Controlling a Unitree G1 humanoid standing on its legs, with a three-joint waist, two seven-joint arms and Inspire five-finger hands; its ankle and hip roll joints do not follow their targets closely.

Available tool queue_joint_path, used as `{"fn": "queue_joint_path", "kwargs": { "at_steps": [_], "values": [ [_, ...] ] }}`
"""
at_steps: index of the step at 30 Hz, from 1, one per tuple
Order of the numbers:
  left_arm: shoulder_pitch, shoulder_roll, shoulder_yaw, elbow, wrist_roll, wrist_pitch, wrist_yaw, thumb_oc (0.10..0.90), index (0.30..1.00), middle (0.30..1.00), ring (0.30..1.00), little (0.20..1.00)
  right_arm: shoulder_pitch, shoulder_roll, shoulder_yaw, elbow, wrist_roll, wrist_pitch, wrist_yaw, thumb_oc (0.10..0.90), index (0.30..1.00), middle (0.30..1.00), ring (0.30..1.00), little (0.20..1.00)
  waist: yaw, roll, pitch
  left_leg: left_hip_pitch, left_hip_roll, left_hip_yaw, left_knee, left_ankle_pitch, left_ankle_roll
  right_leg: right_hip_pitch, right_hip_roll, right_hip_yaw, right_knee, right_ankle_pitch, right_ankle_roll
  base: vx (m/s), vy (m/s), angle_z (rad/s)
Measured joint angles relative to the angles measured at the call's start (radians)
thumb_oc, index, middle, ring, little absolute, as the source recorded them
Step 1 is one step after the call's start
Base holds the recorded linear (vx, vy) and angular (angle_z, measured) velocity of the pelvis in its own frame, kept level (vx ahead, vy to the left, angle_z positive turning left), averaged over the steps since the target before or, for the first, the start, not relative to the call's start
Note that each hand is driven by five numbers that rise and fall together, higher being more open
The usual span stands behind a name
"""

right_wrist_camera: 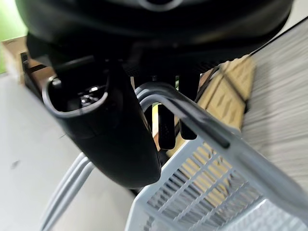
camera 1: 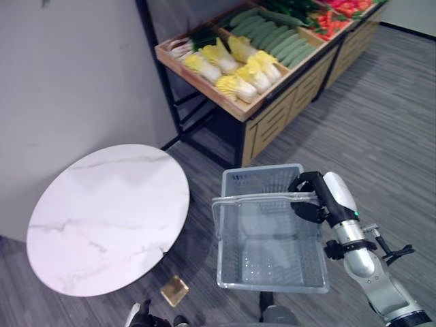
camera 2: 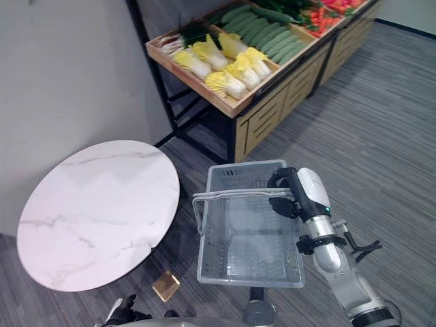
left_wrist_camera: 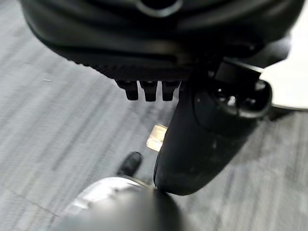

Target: Get the vegetables into the basket

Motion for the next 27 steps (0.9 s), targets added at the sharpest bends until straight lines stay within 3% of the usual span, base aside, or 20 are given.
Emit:
{"fn": "queue_joint_path", "kwargs": {
  "at_steps": [5,6,9,12,13,14,16,18,19,20,21,24,27],
  "values": [
    [-0.01,-0.025,-0.039,-0.016,0.018,-0.004,-0.005,0.9,1.0,1.0,1.0,1.0,0.016,-0.002,-0.033,0.0,-0.001,0.001,-0.003,0.4,0.3,0.3,0.3,0.3,-0.028,0.034,0.014,0.001,0.0,0.015,-0.002,-0.003,-0.005,-0.011,0.004,0.023,-0.01,0.014,0.004,0.02,-0.224,-0.13],
    [-0.014,-0.033,-0.038,-0.029,0.018,-0.004,-0.005,0.9,1.0,1.0,1.0,1.0,0.02,-0.004,-0.048,0.001,-0.001,0.001,-0.008,0.4,0.3,0.3,0.3,0.3,-0.036,0.051,0.025,0.001,0.01,0.016,0.014,-0.002,-0.008,-0.014,0.009,0.023,-0.006,0.014,0.0,0.08,-0.321,-0.12],
    [-0.016,-0.033,-0.031,-0.028,0.016,-0.005,-0.004,0.9,1.0,1.0,1.0,1.0,0.026,-0.004,-0.047,-0.001,0.001,0.0,-0.009,0.4,0.3,0.3,0.3,0.3,-0.026,0.053,0.03,0.001,0.034,-0.002,0.087,0.004,-0.017,-0.018,0.019,0.052,0.014,-0.009,-0.032,0.0,-0.135,-0.32],
    [-0.009,-0.033,-0.026,-0.032,0.014,-0.008,0.002,0.9,1.0,1.0,1.0,1.0,0.026,-0.007,-0.048,-0.005,0.021,-0.004,-0.017,0.4,0.3,0.3,0.3,0.3,-0.01,0.04,0.039,-0.011,0.039,-0.124,0.178,0.027,-0.027,-0.007,0.022,0.114,0.008,0.0,-0.049,0.06,-0.085,-0.66],
    [-0.023,-0.024,-0.016,-0.037,0.005,-0.02,0.004,0.9,1.0,1.0,1.0,1.0,0.023,-0.003,-0.045,-0.002,0.045,-0.004,-0.029,0.4,0.3,0.3,0.3,0.3,0.006,0.013,0.049,-0.061,-0.031,-0.37,0.217,-0.07,-0.067,-0.003,-0.003,0.189,-0.019,0.025,-0.087,0.12,-0.072,-0.85],
    [-0.034,-0.022,-0.016,-0.035,-0.003,-0.026,0.012,0.9,1.0,1.0,1.0,1.0,0.019,-0.003,-0.046,-0.002,0.05,-0.004,-0.029,0.4,0.3,0.3,0.3,0.3,0.011,0.003,0.055,-0.064,-0.08,-0.451,0.14,-0.101,-0.076,-0.005,-0.012,0.229,-0.037,0.028,-0.087,0.12,-0.028,-0.8],
    [-0.041,-0.025,-0.015,-0.032,-0.006,-0.027,0.02,0.9,1.0,1.0,1.0,1.0,0.022,-0.004,-0.045,-0.002,0.057,-0.004,-0.028,0.4,0.3,0.3,0.3,0.3,0.013,0.003,0.055,-0.08,-0.112,-0.468,0.04,-0.097,-0.067,-0.009,-0.015,0.235,-0.053,0.037,-0.074,0.1,0.023,-0.53],
    [-0.05,-0.028,-0.013,-0.034,-0.026,-0.027,0.027,0.9,1.0,1.0,1.0,1.0,0.031,-0.004,-0.044,-0.001,0.059,-0.004,-0.029,0.4,0.3,0.3,0.3,0.3,0.018,0.004,0.058,-0.146,-0.162,-0.535,0.006,-0.119,-0.043,-0.028,-0.005,0.246,-0.058,0.039,-0.07,0.1,0.048,-0.67],
    [-0.054,-0.033,-0.013,-0.036,-0.032,-0.03,0.028,0.9,1.0,1.0,1.0,1.0,0.029,-0.007,-0.045,-0.001,0.059,-0.005,-0.03,0.4,0.3,0.3,0.3,0.3,0.027,0.013,0.06,-0.165,-0.186,-0.561,-0.004,-0.158,-0.023,-0.042,0.002,0.255,-0.061,0.038,-0.063,0.06,0.042,-0.79],
    [-0.053,-0.038,-0.01,-0.043,-0.043,-0.034,0.028,0.9,1.0,1.0,1.0,1.0,0.028,-0.007,-0.043,0.0,0.059,-0.005,-0.03,0.4,0.3,0.3,0.3,0.3,0.038,0.032,0.063,-0.169,-0.187,-0.58,-0.002,-0.157,-0.001,-0.046,0.018,0.26,-0.063,0.034,-0.042,0.09,0.077,-1.05],
    [-0.053,-0.031,-0.008,-0.057,-0.05,-0.036,0.033,0.9,1.0,1.0,1.0,1.0,0.029,0.009,-0.02,0.004,0.058,-0.006,-0.03,0.4,0.3,0.3,0.3,0.3,0.052,0.027,0.075,-0.169,-0.191,-0.587,0.01,-0.147,-0.007,-0.058,0.025,0.267,-0.04,0.025,-0.025,0.05,0.075,-0.93],
    [-0.051,-0.015,-0.011,-0.057,-0.051,-0.036,0.033,0.9,1.0,1.0,1.0,1.0,0.046,0.021,0.0,0.005,0.057,-0.007,-0.029,0.4,0.3,0.3,0.3,0.3,0.043,0.002,0.086,-0.132,-0.2,-0.568,-0.01,-0.097,-0.004,-0.054,0.011,0.253,-0.009,0.026,-0.013,0.09,0.18,-0.37],
    [-0.048,-0.015,-0.02,-0.048,-0.048,-0.028,0.032,0.9,1.0,1.0,1.0,1.0,0.031,0.053,0.0,0.059,0.081,-0.007,-0.031,0.4,0.3,0.3,0.3,0.3,0.04,0.005,0.084,-0.088,-0.21,-0.523,-0.016,-0.064,0.023,-0.006,0.004,0.281,-0.051,0.04,-0.003,0.14,0.275,-0.31]
  ]
}}
